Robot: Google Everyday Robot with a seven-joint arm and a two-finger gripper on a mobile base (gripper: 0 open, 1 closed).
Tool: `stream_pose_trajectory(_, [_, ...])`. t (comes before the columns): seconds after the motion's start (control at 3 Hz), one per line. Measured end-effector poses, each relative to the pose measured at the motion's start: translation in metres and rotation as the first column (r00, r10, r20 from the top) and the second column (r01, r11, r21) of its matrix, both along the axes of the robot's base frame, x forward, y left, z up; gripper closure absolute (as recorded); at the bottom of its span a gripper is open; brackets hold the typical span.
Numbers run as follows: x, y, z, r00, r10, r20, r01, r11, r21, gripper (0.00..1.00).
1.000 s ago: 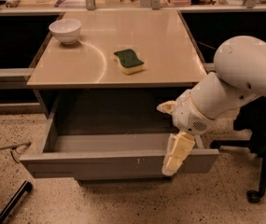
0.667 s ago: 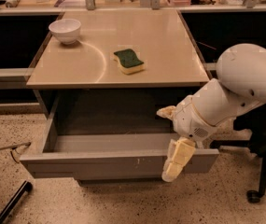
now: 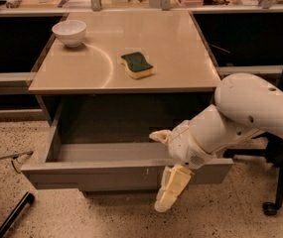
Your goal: Close top drawer
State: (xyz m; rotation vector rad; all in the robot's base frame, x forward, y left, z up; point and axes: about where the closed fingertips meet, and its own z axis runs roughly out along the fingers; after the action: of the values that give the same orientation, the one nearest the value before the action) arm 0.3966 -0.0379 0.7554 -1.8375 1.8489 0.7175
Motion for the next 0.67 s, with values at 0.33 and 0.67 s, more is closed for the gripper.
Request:
stream_pose_trajectory(0.33, [-0.01, 0.021, -0.027, 0.9985, 0.025, -0.048, -0.023, 0.999, 0.04, 0.0])
stream_pose_trajectory(0.67, [-0.015, 0.03, -0.046, 0.9957, 0.033, -0.086, -0.028, 0.998, 0.058, 0.0])
